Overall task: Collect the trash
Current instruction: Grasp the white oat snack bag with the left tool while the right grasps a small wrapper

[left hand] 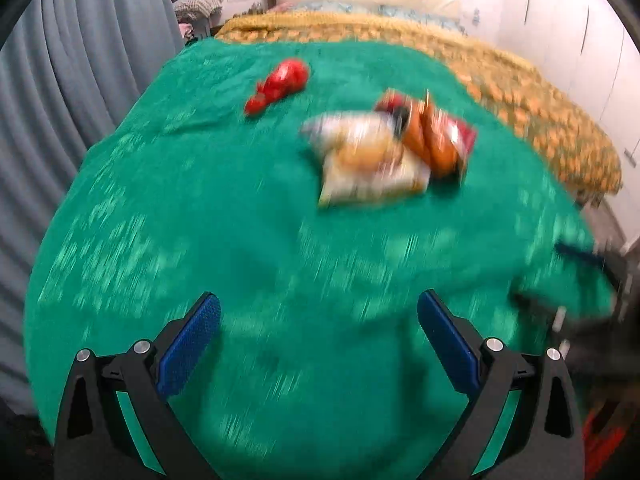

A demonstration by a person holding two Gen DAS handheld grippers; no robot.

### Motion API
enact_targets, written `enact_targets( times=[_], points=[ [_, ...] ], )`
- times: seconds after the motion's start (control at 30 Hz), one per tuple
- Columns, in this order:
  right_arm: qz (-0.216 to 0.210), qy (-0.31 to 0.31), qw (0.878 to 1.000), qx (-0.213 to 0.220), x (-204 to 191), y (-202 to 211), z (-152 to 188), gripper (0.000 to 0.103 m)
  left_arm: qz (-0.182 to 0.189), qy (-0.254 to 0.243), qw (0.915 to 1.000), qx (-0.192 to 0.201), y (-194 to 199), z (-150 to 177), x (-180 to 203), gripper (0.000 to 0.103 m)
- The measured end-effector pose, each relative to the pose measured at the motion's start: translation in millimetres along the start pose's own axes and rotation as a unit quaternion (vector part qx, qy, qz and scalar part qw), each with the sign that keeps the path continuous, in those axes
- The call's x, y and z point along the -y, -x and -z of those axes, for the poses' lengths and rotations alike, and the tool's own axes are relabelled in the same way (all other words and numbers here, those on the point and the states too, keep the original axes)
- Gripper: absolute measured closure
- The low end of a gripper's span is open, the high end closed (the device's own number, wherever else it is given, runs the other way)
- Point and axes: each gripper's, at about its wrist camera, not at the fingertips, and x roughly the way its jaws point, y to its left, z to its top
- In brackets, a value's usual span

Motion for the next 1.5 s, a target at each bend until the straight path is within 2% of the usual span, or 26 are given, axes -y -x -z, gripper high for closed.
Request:
enact_targets(
  times=[0.17,0.3,0.4,0.57,0.77,0.83,0.93,0.97,1.07,1.13,1.17,1.2,1.27,1.3,1.5],
  points=[
    [-0.002,-0.001,1.0,0.0,1,0,0,0.01,0.025,0.014,0.9994,0.02,-22,-46,15,0.006],
    [-0.003,-0.001,1.0,0.0,1,0,0,0.01,0.009,-0.005,0.9999,0.004,-56,-67,31,0.006],
    [-0.003,-0.001,1.0,0.0,1,0,0,0.01,-0.005,-0.018,0.9998,-0.007,-76,-72,37,0.006],
    [-0.003,-0.001,1.0,0.0,1,0,0,0.01,-0.029,-0.016,0.9994,-0.005,-72,-74,16,0.005],
    [-0.003,-0.001,1.0,0.0,1,1,0,0.01,-0.017,-0.032,0.9993,-0.006,-62,-70,-6,0.006],
    [-0.002,-0.001,1.0,0.0,1,1,0,0.01,-0.004,-0.014,0.9999,-0.001,-61,-74,-9,0.005],
    [-0.003,-0.001,1.0,0.0,0,1,0,0.01,0.032,0.049,0.9982,-0.008,-70,-84,-18,0.006],
    [-0.002,-0.001,1.0,0.0,0,1,0,0.01,0.031,0.062,0.9975,-0.014,-76,-87,-19,0.006],
    [-0.003,-0.001,1.0,0.0,1,1,0,0.01,-0.002,0.061,0.9976,-0.032,-91,-91,-13,0.006],
    [-0.003,-0.001,1.0,0.0,1,1,0,0.01,-0.001,0.06,0.9974,-0.04,-95,-89,-13,0.006],
    [-0.003,-0.001,1.0,0.0,1,1,0,0.01,-0.001,0.059,0.9976,-0.038,-93,-89,-13,0.012],
    [-0.003,-0.001,1.0,0.0,1,1,0,0.01,0.003,0.052,0.9981,-0.033,-90,-87,-12,0.028],
    [-0.003,-0.001,1.0,0.0,1,1,0,0.01,-0.004,0.025,0.9993,-0.028,-83,-83,-10,0.047],
    [-0.003,-0.001,1.0,0.0,1,1,0,0.01,0.004,0.013,0.9996,-0.026,-75,-80,-12,0.057],
    [-0.003,0.0,1.0,0.0,1,2,0,0.01,0.022,0.001,0.9994,-0.027,-34,-50,-44,0.061]
  ],
)
